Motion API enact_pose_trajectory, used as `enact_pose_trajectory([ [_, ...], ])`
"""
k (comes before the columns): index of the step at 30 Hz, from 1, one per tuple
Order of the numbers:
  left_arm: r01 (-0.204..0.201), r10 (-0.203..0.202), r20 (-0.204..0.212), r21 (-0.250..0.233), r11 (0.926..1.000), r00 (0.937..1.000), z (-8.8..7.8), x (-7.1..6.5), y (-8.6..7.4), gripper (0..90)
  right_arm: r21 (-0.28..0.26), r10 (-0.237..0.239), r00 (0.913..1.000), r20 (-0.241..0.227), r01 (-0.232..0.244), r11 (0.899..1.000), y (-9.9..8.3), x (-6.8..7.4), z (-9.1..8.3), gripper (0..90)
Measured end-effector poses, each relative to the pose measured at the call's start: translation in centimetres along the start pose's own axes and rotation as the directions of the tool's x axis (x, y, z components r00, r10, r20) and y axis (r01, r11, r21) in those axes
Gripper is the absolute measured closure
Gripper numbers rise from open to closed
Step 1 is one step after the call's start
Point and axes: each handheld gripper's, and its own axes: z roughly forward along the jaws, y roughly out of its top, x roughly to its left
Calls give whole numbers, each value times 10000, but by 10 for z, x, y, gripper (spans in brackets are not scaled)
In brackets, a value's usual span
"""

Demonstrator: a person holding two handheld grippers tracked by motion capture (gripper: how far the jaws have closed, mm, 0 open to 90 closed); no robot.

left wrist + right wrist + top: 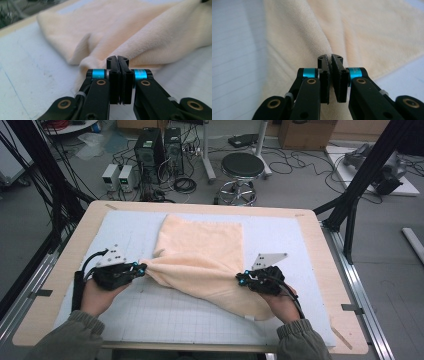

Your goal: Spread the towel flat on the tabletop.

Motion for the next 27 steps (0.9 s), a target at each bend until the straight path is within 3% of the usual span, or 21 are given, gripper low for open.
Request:
enact_pose_trajectory([
  [4, 394, -387, -424, 152, 9991, 9984, 34, 13, 1, 879, 495, 568, 9978, 330, -584, 9971, -7, -24, 22, 852],
  [7, 463, -450, -580, 221, 9987, 9973, 44, 15, 3, 875, 326, 1077, 9939, 217, -1084, 9936, -12, -36, 31, 848],
  [9, 440, -427, -615, 194, 9988, 9972, 42, 14, 3, 843, 214, 1074, 9940, 200, -1078, 9939, -13, -38, 30, 837],
  [12, 394, -397, -502, -63, 9992, 9980, 30, 10, 7, 725, 15, 929, 9954, 220, -929, 9957, -11, -34, 23, 804],
  [19, -296, 302, 208, -278, 9992, 9993, 5, -19, 8, 640, -480, 278, 9992, 292, -264, 9985, -4, -14, -4, 734],
  [22, -523, 541, 646, -292, 9982, 9964, 5, -36, 0, 638, -601, -94, 9991, 410, 118, 9981, -4, -1, -15, 719],
  [27, -962, 963, 1238, -67, 9953, 9876, 17, -57, -8, 650, -669, -476, 9988, -57, 472, 9966, -11, 13, -18, 677],
])
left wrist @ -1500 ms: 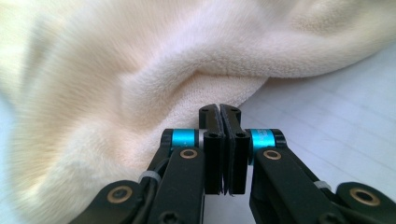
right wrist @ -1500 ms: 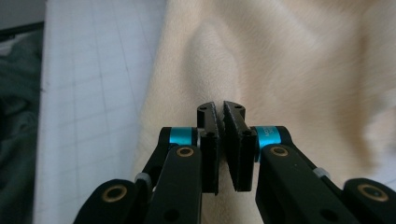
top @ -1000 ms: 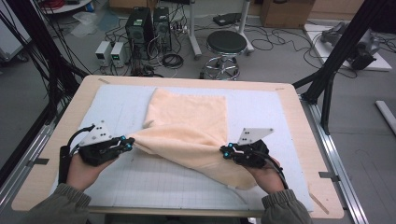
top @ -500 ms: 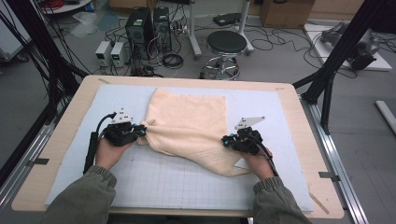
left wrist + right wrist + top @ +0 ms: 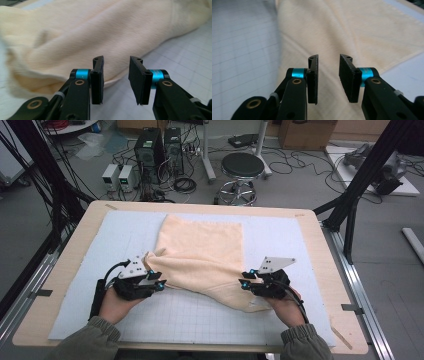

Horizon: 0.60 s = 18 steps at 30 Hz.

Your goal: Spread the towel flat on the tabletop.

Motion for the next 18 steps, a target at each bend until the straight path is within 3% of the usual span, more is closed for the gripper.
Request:
enact_pose_trajectory([
  [4, -292, 286, 169, 386, 9988, 9994, 22, -8, 1, 641, 472, -223, 9990, -391, 242, 9986, -8, 7, 13, 613],
  [8, -428, 440, -145, 701, 9966, 9989, 46, -7, 2, 580, 1017, -353, 9958, -842, 439, 9938, -14, 9, 29, 517],
  [11, -353, 390, -432, 825, 9960, 9983, 60, -7, 2, 573, 1389, -515, 9939, -980, 649, 9882, -15, 9, 40, 506],
  [13, -346, 386, -537, 744, 9966, 9978, 62, -6, 2, 650, 1507, -585, 9942, -908, 717, 9860, -15, 8, 44, 581],
  [16, -328, 355, -389, 691, 9971, 9986, 54, -4, 4, 798, 1420, -811, 9936, -791, 917, 9856, -13, 7, 43, 824],
  [18, -328, 342, -243, 565, 9979, 9991, 46, -6, 6, 823, 1353, -535, 9926, -1088, 681, 9885, -10, 7, 41, 894],
])
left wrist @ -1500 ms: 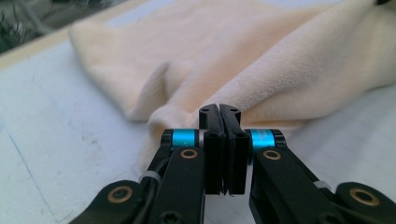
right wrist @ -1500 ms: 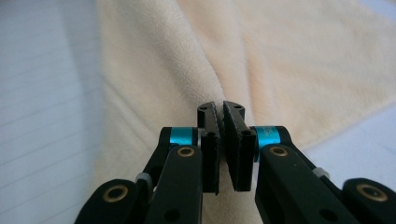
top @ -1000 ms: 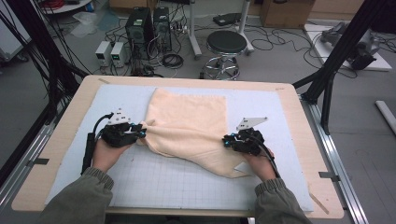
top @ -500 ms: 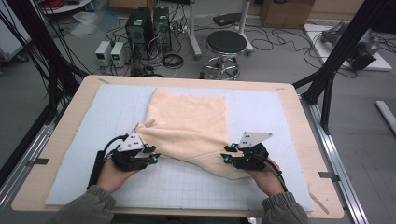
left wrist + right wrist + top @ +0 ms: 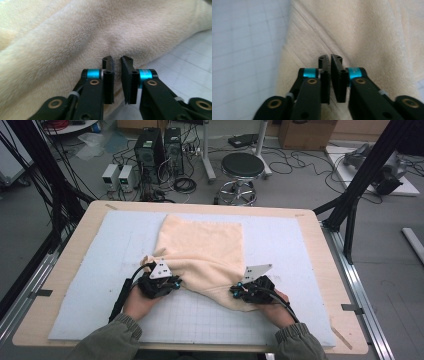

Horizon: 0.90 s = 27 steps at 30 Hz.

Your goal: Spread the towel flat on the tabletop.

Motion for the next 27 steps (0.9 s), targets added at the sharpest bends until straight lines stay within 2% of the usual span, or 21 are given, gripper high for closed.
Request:
enact_pose_trajectory([
  [5, -525, 541, 305, -497, 9974, 9981, -41, -11, 7, 835, -449, -547, 9980, -323, 532, 9976, 17, 17, -15, 895],
  [7, -657, 688, 349, -831, 9944, 9970, -62, -17, 11, 840, -668, -841, 9959, -348, 816, 9944, 26, 28, -24, 895],
  [10, -873, 920, 329, -1234, 9885, 9952, -94, -22, 17, 847, -1033, -1044, 9934, -474, 991, 9897, 36, 43, -36, 884],
  [12, -994, 1047, 347, -1298, 9865, 9939, -110, -23, 20, 847, -1039, -974, 9923, -771, 891, 9906, 38, 47, -35, 753],
  [13, -1094, 1140, 292, -1265, 9859, 9931, -120, -22, 22, 848, -948, -944, 9921, -823, 865, 9917, 38, 48, -33, 713],
  [15, -1074, 1089, 52, -1250, 9863, 9940, -128, -15, 22, 850, -542, -989, 9910, -898, 943, 9941, 34, 49, -22, 658],
  [16, -941, 944, -31, -1203, 9883, 9955, -128, -9, 21, 850, -378, -1021, 9908, -892, 991, 9944, 31, 48, -16, 636],
  [18, -379, 378, -35, -1173, 9924, 9993, -118, 4, 16, 850, -51, -905, 9920, -883, 904, 9959, 27, 45, -4, 609],
  [22, 335, -341, -123, -497, 9982, 9993, -79, 31, 1, 846, 509, -710, 9931, -935, 760, 9958, 20, 36, 17, 596],
  [25, 797, -792, -152, 328, 9963, 9967, -53, 47, -11, 841, 590, -612, 9936, -953, 671, 9960, 18, 32, 23, 640],
  [27, 995, -988, -142, 576, 9934, 9950, -43, 51, -17, 832, 427, -410, 9925, -1148, 462, 9980, 17, 28, 23, 647],
])
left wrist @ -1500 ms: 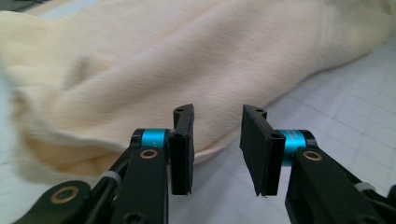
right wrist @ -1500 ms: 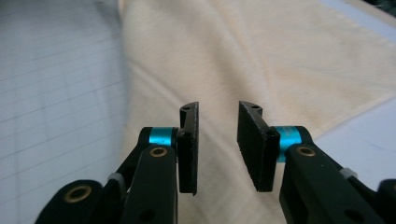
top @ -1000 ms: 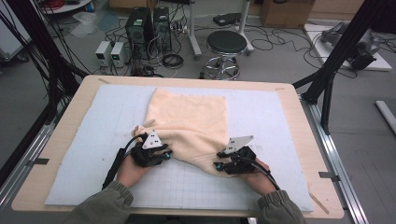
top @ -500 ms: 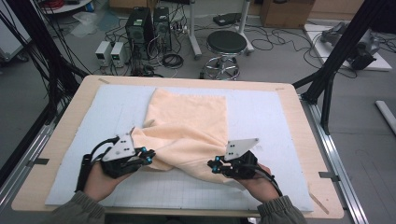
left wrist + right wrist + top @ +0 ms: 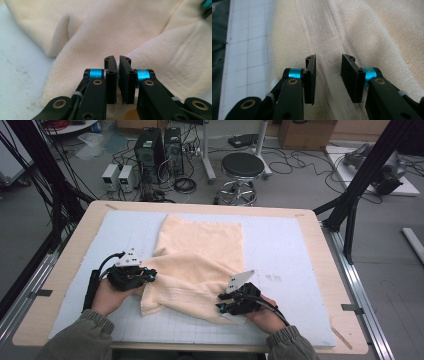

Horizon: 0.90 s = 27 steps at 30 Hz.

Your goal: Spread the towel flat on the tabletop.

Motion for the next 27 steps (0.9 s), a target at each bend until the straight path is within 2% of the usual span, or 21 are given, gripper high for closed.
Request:
enact_pose_trajectory([
  [3, 107, -107, 38, 85, 9999, 9999, 2, 2, -4, 779, -57, 214, 9995, -237, -216, 9998, -2, -3, -2, 649],
  [6, 168, -169, -21, -433, 9989, 9999, -11, 0, -3, 686, -348, 55, 9998, -193, -62, 9994, -2, -2, -8, 638],
  [8, 103, -96, 106, -727, 9973, 9999, -23, -2, -1, 633, -609, 13, 10000, -3, -13, 9981, -3, -1, -15, 630],
  [11, 54, 11, 750, -853, 9963, 9972, -34, -8, -2, 554, -674, -7, 9997, 263, 24, 9977, -6, -3, -25, 606],
  [13, -316, 374, 1035, -572, 9979, 9939, -34, -13, -7, 534, -591, 77, 9996, 263, -61, 9982, -10, -4, -28, 582],
  [15, -421, 458, 1404, -295, 9987, 9890, -28, -17, -15, 513, -447, 176, 9998, 137, -170, 9989, -15, -4, -27, 574],
  [18, -380, 320, 1576, 351, 9987, 9870, -13, -18, -29, 524, -106, 135, 9998, 153, -133, 9999, -21, -3, -18, 587],
  [19, -421, 328, 1594, 551, 9976, 9867, -8, -18, -33, 545, -139, 97, 9995, 294, -93, 9999, -21, -3, -18, 628],
  [21, -607, 573, 1326, 219, 9979, 9895, -6, -20, -38, 614, -124, 96, 9988, 480, -90, 9999, -21, -3, -18, 729],
  [24, -773, 742, 1202, 215, 9968, 9900, -7, -22, -38, 714, -147, 130, 9979, 631, -121, 9998, -22, -5, -17, 866],
  [26, -978, 949, 1107, 214, 9950, 9893, -8, -26, -37, 783, -41, 183, 9994, 284, -182, 9998, -21, -4, -14, 896],
  [27, -1086, 1051, 1043, 285, 9937, 9890, -9, -28, -36, 795, -22, 63, 9991, 413, -62, 10000, -21, -3, -14, 897],
])
